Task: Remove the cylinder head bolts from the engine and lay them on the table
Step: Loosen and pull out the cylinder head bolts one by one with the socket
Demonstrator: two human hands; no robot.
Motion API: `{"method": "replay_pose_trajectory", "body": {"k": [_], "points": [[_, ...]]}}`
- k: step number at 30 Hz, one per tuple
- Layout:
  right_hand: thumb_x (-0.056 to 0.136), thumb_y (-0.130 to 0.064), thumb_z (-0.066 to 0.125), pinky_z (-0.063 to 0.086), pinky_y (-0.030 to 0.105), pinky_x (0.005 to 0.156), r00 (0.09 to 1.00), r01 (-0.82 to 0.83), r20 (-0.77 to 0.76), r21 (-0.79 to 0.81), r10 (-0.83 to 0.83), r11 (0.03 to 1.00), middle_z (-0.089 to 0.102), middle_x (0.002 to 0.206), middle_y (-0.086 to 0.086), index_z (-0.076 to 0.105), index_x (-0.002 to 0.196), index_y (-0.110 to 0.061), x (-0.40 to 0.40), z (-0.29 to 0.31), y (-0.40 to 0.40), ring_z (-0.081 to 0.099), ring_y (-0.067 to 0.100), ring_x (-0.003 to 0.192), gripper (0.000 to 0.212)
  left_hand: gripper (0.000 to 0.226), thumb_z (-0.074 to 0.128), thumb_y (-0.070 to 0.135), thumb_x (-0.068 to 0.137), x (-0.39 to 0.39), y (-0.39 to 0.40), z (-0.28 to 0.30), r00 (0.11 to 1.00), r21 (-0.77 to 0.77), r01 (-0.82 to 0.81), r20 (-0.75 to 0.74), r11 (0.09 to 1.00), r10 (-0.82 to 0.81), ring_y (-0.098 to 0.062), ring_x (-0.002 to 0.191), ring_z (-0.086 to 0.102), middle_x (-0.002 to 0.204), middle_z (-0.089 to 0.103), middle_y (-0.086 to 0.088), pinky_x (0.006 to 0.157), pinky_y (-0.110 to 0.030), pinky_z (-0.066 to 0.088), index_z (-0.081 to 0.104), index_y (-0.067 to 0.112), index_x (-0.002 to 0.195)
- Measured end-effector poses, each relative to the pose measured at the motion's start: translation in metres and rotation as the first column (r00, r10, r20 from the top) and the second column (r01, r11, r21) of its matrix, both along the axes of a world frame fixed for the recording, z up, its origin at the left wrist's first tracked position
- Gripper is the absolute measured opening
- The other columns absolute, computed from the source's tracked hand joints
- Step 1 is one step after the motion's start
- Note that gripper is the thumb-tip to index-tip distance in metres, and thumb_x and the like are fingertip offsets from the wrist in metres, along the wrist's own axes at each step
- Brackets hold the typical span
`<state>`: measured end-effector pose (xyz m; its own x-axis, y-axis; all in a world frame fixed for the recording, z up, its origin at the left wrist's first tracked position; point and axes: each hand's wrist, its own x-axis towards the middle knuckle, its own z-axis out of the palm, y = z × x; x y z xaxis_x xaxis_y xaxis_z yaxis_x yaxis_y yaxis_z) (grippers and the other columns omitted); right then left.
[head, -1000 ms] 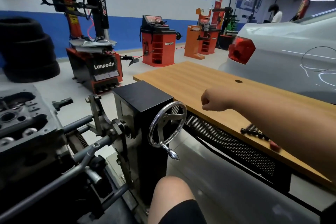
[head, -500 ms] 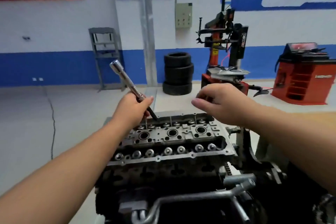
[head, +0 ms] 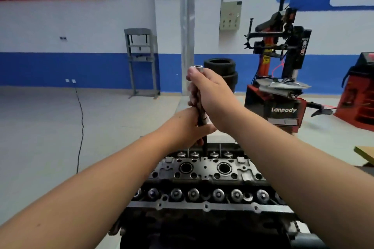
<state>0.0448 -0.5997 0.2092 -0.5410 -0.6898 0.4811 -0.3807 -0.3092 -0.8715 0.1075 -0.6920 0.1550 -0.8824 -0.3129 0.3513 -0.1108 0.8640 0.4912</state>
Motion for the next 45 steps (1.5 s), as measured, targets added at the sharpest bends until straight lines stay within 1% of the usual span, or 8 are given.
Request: {"method": "replay_pose_trajectory", "body": {"k": [5, 10, 14, 17, 22, 28, 38, 45], "points": [[0.089, -0.06, 0.047, 0.034, 0.032, 0.058, 0.974, -0.093, 0.207, 0.022, 0.087, 0.995, 0.043, 0.056, -0.005, 0.054, 0.079, -0.018, -0.004, -0.009, -0.004, 0.037, 0.013, 0.049, 0.044, 0.025, 0.063, 0.042, 0.099, 0.0, -0.005, -0.015, 0.998, 0.134, -0.002, 0.057, 0.991, -0.006, -0.003, 0.057, 0.069, 0.066, 0.073, 0.016, 0.045, -0.013, 0.043, 0.061, 0.022, 0.085], [0.097, -0.054, 0.046, 0.031, 0.032, 0.058, 0.946, -0.163, 0.284, -0.004, 0.157, 0.987, 0.04, 0.055, -0.004, 0.053, 0.075, -0.019, -0.007, -0.011, -0.003, 0.034, 0.012, 0.048, 0.042, 0.025, 0.065, 0.044, 0.098, 0.003, -0.003, -0.015, 0.999, 0.121, -0.012, 0.052, 0.993, 0.006, 0.0, 0.052, 0.065, 0.063, 0.071, 0.019, 0.041, -0.011, 0.037, 0.057, 0.023, 0.088], [0.095, -0.051, 0.046, 0.03, 0.033, 0.057, 0.944, -0.191, 0.272, -0.01, 0.186, 0.982, 0.039, 0.054, -0.003, 0.054, 0.065, -0.021, -0.008, -0.011, 0.0, 0.032, 0.014, 0.048, 0.043, 0.027, 0.069, 0.047, 0.094, 0.006, 0.002, -0.018, 1.0, 0.178, -0.018, 0.018, 0.984, 0.015, -0.008, 0.057, 0.069, 0.064, 0.072, 0.016, 0.039, -0.014, 0.039, 0.058, 0.022, 0.091], [0.086, -0.051, 0.047, 0.029, 0.032, 0.054, 0.946, -0.205, 0.258, 0.004, 0.197, 0.979, 0.037, 0.052, -0.002, 0.054, 0.059, -0.022, -0.009, -0.01, 0.001, 0.029, 0.015, 0.047, 0.041, 0.024, 0.067, 0.047, 0.096, 0.008, 0.006, -0.02, 1.0, 0.24, 0.001, -0.002, 0.971, 0.0, -0.007, 0.06, 0.071, 0.066, 0.074, 0.014, 0.042, -0.013, 0.041, 0.059, 0.024, 0.093], [0.079, -0.05, 0.048, 0.027, 0.03, 0.05, 0.916, -0.275, 0.305, 0.003, 0.261, 0.961, 0.033, 0.051, -0.002, 0.052, 0.059, -0.02, -0.014, -0.01, 0.002, 0.025, 0.016, 0.046, 0.036, 0.023, 0.057, 0.046, 0.101, 0.011, 0.008, -0.026, 0.998, 0.318, 0.026, -0.058, 0.948, -0.008, -0.007, 0.065, 0.073, 0.074, 0.076, 0.012, 0.061, -0.025, 0.055, 0.062, 0.024, 0.094], [0.077, -0.046, 0.048, 0.024, 0.029, 0.05, 0.886, -0.358, 0.325, 0.023, 0.332, 0.933, 0.029, 0.052, -0.002, 0.05, 0.059, -0.017, -0.013, -0.008, 0.001, 0.021, 0.016, 0.047, 0.034, 0.019, 0.056, 0.037, 0.105, 0.017, 0.008, -0.035, 0.987, 0.352, 0.059, -0.162, 0.934, -0.001, 0.0, 0.061, 0.07, 0.074, 0.072, 0.024, 0.049, -0.007, 0.041, 0.062, 0.023, 0.093], [0.079, -0.04, 0.042, 0.024, 0.026, 0.046, 0.837, -0.477, 0.31, 0.014, 0.45, 0.879, 0.029, 0.047, -0.001, 0.048, 0.057, -0.014, -0.015, -0.006, 0.002, 0.022, 0.016, 0.043, 0.034, 0.009, 0.065, 0.041, 0.098, 0.018, 0.01, -0.044, 0.959, 0.369, 0.107, -0.282, 0.923, 0.001, -0.006, 0.063, 0.072, 0.079, 0.074, 0.013, 0.051, -0.012, 0.046, 0.061, 0.036, 0.092], [0.081, -0.038, 0.04, 0.019, 0.032, 0.053, 0.846, -0.484, 0.297, 0.074, 0.444, 0.872, 0.029, 0.046, 0.0, 0.047, 0.056, -0.013, -0.015, 0.0, 0.002, 0.024, 0.017, 0.044, 0.037, 0.013, 0.052, 0.032, 0.108, 0.023, 0.008, -0.051, 0.957, 0.396, 0.156, -0.289, 0.905, -0.038, -0.003, 0.065, 0.068, 0.075, 0.071, 0.014, 0.058, -0.009, 0.044, 0.064, 0.029, 0.102]]}}
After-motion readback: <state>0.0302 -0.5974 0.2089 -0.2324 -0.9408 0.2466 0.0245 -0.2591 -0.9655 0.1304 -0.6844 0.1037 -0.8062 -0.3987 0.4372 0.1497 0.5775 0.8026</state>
